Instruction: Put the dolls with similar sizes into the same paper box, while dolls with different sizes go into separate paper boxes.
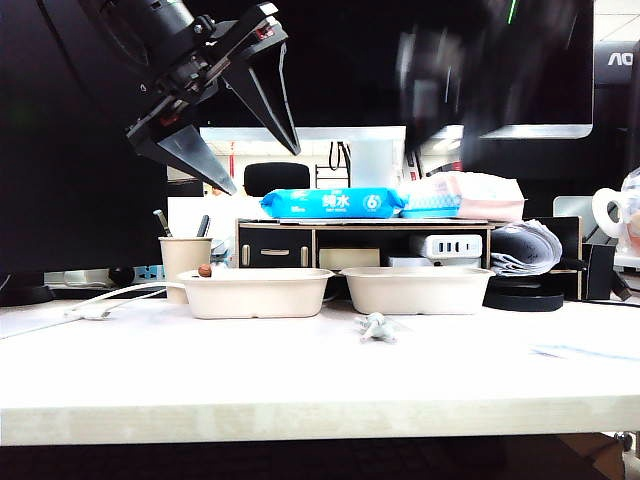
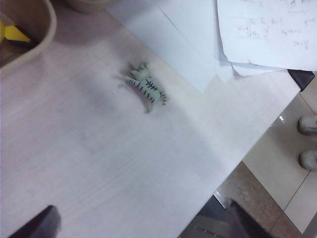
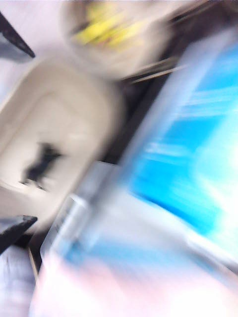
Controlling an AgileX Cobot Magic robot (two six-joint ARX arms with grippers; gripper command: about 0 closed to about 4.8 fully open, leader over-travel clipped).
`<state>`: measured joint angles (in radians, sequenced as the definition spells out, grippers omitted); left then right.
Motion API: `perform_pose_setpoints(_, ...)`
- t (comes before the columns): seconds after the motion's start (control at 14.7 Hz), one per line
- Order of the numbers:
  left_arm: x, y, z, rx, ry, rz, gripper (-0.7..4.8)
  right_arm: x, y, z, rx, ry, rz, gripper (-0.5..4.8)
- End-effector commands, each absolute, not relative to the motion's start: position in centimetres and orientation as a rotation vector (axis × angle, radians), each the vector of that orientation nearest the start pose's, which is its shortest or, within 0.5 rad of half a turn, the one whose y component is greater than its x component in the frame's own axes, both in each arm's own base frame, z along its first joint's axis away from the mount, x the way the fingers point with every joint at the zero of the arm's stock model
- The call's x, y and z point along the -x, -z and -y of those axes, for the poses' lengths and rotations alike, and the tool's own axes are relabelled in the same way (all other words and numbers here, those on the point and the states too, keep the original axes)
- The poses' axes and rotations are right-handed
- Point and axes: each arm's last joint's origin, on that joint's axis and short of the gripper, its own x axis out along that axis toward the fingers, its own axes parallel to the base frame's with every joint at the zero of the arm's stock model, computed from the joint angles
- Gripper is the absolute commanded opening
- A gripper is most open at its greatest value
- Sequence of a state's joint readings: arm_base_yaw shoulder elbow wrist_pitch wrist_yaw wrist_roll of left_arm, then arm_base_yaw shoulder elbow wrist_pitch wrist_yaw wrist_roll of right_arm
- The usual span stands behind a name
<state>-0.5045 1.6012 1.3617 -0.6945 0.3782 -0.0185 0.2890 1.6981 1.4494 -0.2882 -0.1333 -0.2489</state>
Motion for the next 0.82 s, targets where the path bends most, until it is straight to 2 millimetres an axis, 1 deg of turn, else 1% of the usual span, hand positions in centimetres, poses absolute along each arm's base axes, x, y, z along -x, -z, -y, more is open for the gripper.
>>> perform_pose_setpoints(0.07, -28.9, -29.3, 17.2, -0.046, 0.810, -0.957, 4.62, -32.6, -35.6, -10.8, 0.150, -0.538, -0.517, 3.87)
perform_pose_setpoints(0.2, -28.9, -29.3, 17.2, -0.045, 0.810, -0.957, 4.62, -30.2, -36.9, -10.9, 0.093, -0.585, -0.562, 3.87)
perform_pose_setpoints(0.27, -28.9, -29.3, 17.2, -0.046, 0.810, -0.957, 4.62, -29.6, -36.9, -11.3, 0.072, -0.601, -0.593, 3.87)
perform_pose_setpoints(0.41, -28.9, -29.3, 17.1, -0.045, 0.811, -0.960, 4.62, -28.9, -36.1, -13.2, 0.068, -0.652, -0.663, 3.87)
perform_pose_setpoints(0.48, -28.9, -29.3, 17.1, -0.045, 0.810, -0.969, 4.62, -29.0, -35.2, -14.8, 0.078, -0.689, -0.697, 3.87)
perform_pose_setpoints(0.54, -28.8, -29.2, 17.1, -0.046, 0.809, -0.974, 4.62, -29.5, -34.2, -15.5, 0.066, -0.693, -0.737, 3.87)
perform_pose_setpoints(0.61, -28.8, -29.2, 17.1, -0.047, 0.809, -0.980, 4.62, -29.9, -33.2, -16.1, 0.062, -0.693, -0.781, 3.87)
perform_pose_setpoints(0.75, -28.6, -29.1, 17.0, -0.056, 0.806, -1.007, 4.62, -31.1, -30.3, -17.2, 0.069, -0.689, -0.895, 3.87)
perform_pose_setpoints(0.82, -28.6, -29.0, 16.9, -0.057, 0.805, -1.013, 4.62, -31.6, -29.4, -17.4, 0.072, -0.687, -0.924, 3.87)
